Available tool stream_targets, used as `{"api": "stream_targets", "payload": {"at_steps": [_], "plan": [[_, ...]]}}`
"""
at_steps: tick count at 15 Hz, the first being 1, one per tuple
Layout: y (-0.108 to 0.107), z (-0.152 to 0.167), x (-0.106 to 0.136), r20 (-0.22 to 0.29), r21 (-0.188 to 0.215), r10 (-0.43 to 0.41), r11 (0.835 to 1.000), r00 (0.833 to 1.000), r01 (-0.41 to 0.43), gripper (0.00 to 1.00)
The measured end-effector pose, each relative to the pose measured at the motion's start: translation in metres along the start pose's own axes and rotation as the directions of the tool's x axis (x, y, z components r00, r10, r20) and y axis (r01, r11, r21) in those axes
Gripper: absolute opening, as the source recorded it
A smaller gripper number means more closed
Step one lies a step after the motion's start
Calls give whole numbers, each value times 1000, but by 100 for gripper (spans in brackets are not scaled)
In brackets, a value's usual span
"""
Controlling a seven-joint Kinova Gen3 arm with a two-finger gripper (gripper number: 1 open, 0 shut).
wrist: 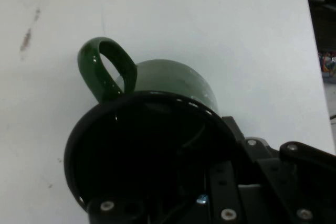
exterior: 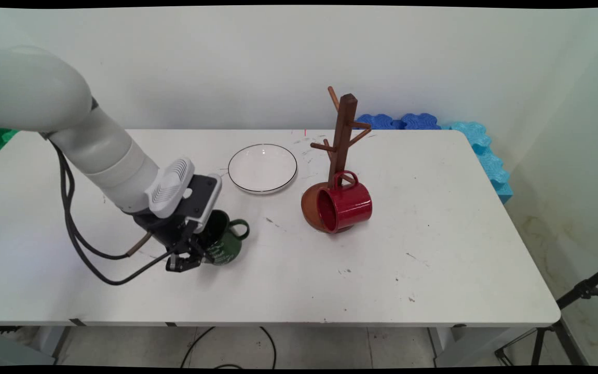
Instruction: Place the picked object on the table
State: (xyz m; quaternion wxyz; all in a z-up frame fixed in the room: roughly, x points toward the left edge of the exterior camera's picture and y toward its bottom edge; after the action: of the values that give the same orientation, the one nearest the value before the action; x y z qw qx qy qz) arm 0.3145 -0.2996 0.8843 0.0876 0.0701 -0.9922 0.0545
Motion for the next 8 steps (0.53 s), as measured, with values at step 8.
{"api": "stream_targets", "payload": {"at_steps": [8], "plan": [[5,15,6,29,-30,8,1000,1000,-7,0]]}}
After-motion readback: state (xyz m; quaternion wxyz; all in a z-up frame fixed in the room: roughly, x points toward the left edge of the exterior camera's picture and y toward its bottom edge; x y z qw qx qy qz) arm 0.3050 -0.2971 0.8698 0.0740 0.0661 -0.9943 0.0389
